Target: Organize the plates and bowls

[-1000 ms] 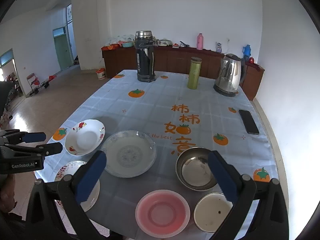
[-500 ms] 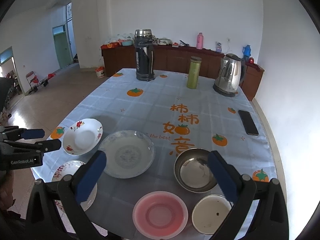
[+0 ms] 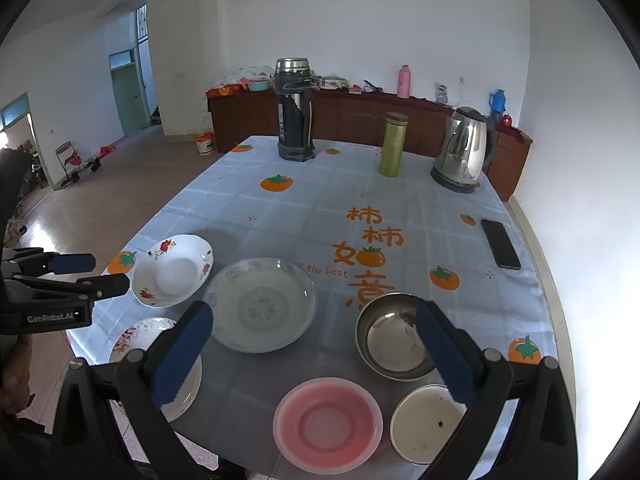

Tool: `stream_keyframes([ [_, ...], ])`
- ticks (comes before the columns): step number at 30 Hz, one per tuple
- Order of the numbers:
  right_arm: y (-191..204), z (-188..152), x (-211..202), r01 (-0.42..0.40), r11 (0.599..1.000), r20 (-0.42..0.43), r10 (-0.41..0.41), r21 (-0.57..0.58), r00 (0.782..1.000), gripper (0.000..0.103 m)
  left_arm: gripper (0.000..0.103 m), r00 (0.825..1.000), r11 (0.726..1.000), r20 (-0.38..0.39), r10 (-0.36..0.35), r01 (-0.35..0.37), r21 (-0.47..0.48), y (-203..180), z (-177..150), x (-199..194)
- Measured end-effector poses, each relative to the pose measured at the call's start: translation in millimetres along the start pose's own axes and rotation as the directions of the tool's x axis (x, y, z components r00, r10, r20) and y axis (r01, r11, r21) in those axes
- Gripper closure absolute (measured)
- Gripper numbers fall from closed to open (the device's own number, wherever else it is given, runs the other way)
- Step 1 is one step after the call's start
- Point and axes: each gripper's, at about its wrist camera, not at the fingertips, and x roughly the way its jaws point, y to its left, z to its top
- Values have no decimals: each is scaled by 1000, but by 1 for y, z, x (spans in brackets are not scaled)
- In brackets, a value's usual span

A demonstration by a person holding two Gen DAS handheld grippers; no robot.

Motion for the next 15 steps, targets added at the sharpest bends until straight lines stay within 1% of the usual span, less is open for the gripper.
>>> stream_keyframes([
  [15, 1, 0, 3, -3, 1000, -2, 3, -6, 1000, 0, 36, 1000, 1000, 0, 1, -1, 1, 2, -2, -1],
])
